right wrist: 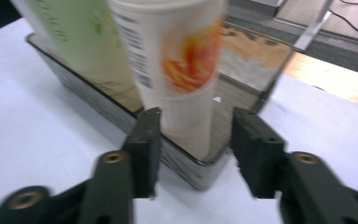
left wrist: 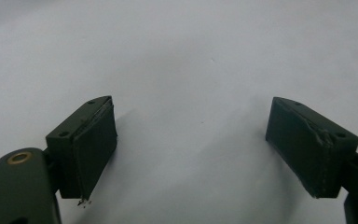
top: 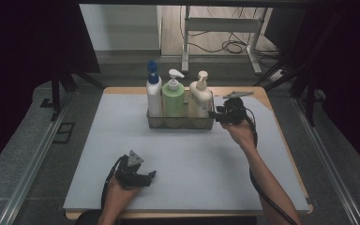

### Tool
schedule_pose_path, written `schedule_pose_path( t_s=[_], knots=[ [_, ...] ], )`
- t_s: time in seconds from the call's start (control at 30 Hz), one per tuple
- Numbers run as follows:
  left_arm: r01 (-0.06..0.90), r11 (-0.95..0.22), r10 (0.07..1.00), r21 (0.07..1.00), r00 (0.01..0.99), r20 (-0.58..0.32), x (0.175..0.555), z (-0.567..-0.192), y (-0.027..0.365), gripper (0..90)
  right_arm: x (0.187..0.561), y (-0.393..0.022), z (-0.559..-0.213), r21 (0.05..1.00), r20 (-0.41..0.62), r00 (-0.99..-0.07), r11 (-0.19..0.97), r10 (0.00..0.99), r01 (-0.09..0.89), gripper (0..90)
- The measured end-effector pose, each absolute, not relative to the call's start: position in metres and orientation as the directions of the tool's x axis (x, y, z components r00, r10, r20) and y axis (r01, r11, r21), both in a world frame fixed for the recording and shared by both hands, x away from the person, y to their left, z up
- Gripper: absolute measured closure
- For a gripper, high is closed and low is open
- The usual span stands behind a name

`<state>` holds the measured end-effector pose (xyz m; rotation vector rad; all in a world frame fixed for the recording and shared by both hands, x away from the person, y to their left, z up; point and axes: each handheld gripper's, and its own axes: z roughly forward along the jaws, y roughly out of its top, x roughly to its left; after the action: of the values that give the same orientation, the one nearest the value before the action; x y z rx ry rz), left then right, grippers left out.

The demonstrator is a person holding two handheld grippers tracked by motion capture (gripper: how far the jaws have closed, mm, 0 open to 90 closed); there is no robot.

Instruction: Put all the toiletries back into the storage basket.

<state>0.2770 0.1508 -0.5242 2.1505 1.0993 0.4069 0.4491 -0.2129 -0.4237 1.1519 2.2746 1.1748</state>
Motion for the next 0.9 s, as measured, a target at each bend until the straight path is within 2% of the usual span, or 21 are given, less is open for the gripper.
schedule_pose_path(
  t_s=[0.1, 0.2, 0.4, 0.9],
  knots=[
    [0.591, -0.414, 0.803, 0.692, 0.595, -0.028, 0.277, -0.524, 0.151, 15.9, 0.451, -0.220, -0.425, 0.794, 0.087, -0.600, 0.309, 0.795, 0.523, 68.8],
    [0.591, -0.414, 0.803, 0.692, 0.595, -0.028, 0.277, -0.524, 0.151, 16.0, 0.454, -0.224, -0.427, 0.796, 0.099, -0.588, 0.291, 0.803, 0.531, 75.5],
    [0.591, -0.413, 0.803, 0.692, 0.595, -0.028, 0.277, -0.524, 0.151, 15.9, 0.461, -0.218, -0.430, 0.781, 0.056, -0.578, 0.325, 0.814, 0.533, 89.6],
    [0.591, -0.415, 0.803, 0.692, 0.596, -0.027, 0.277, -0.524, 0.151, 15.9, 0.481, -0.204, -0.439, 0.744, 0.027, -0.574, 0.367, 0.818, 0.559, 90.0]
  ],
)
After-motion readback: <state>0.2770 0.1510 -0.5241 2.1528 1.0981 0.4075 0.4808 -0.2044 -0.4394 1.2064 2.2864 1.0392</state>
